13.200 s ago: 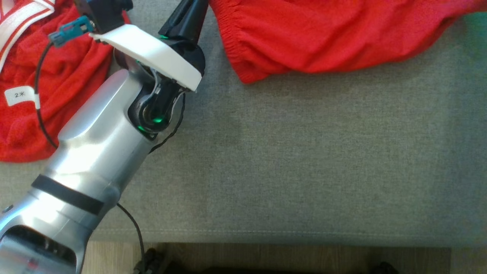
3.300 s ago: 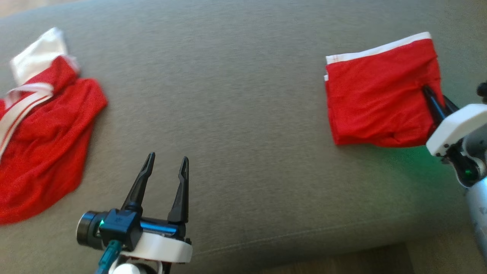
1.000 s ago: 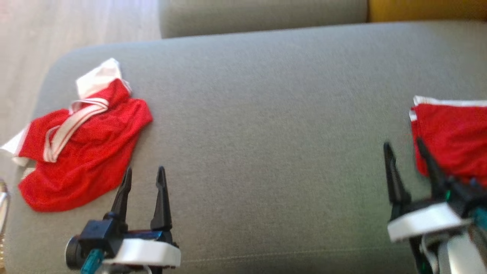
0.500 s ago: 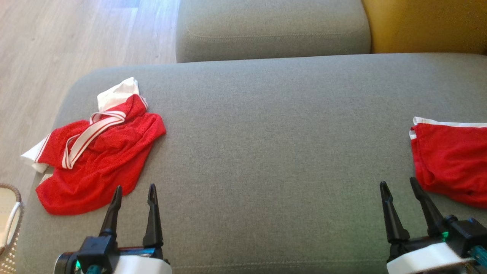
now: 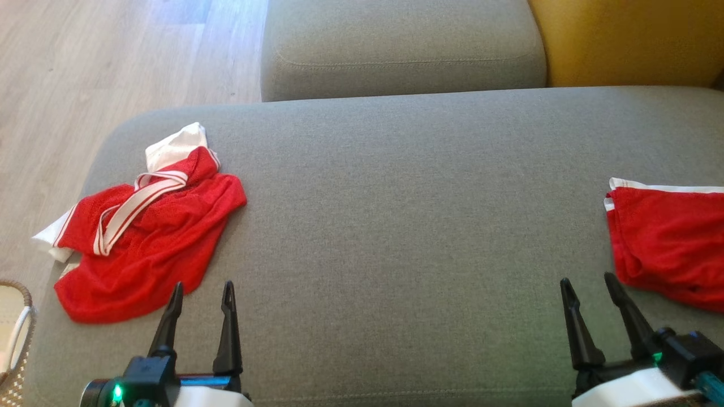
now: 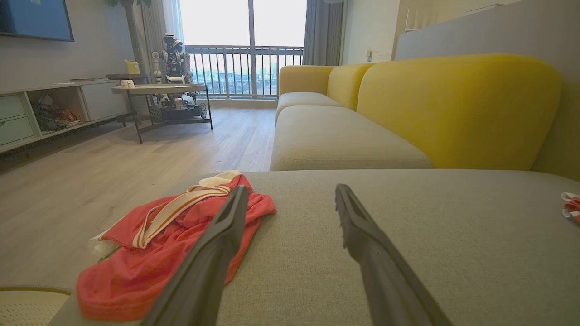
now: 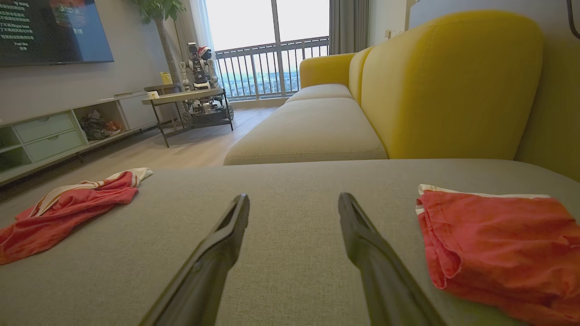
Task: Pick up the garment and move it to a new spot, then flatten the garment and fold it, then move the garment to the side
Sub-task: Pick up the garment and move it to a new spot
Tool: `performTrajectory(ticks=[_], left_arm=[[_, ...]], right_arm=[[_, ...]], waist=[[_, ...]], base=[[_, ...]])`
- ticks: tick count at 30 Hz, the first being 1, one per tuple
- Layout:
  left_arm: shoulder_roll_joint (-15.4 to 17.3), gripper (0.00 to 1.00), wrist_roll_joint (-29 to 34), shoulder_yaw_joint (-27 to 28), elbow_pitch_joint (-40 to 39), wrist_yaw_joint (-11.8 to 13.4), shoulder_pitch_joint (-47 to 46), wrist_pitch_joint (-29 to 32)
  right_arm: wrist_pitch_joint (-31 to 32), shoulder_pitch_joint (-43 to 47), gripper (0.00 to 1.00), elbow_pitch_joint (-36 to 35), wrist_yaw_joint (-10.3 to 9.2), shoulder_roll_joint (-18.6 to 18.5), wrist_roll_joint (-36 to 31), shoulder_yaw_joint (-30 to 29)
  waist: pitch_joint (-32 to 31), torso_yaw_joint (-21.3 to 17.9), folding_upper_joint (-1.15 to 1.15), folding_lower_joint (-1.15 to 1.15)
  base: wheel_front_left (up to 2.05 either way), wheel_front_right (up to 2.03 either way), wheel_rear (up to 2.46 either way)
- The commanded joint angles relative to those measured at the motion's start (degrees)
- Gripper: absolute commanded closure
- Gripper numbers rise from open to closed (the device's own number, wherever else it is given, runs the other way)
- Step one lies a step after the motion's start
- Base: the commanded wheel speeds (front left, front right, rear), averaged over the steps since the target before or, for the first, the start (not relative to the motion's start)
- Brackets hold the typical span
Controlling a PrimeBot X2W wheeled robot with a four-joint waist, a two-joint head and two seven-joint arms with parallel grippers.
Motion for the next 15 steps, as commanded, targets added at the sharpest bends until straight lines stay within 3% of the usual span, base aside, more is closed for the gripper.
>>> performTrajectory(ticks=[1, 15], left_arm=[[-0.3, 0.0, 0.37, 2.15, -1.7, -0.28, -1.47, -0.29], [-0.34, 0.0, 0.14, 2.41, -0.85, 0.41, -1.76, -0.29]], right_arm=[[-0.53, -1.28, 0.0, -1.65, -0.01, -0.56, 0.21, 1.37], [-0.53, -1.03, 0.0, -1.66, -0.01, -0.56, 0.04, 1.14]], waist=[[0.04, 0.08, 0.0, 0.0], [0.39, 2.68, 0.0, 0.0]], base=[[0.0, 0.0, 0.0], [0.0, 0.0, 0.0]])
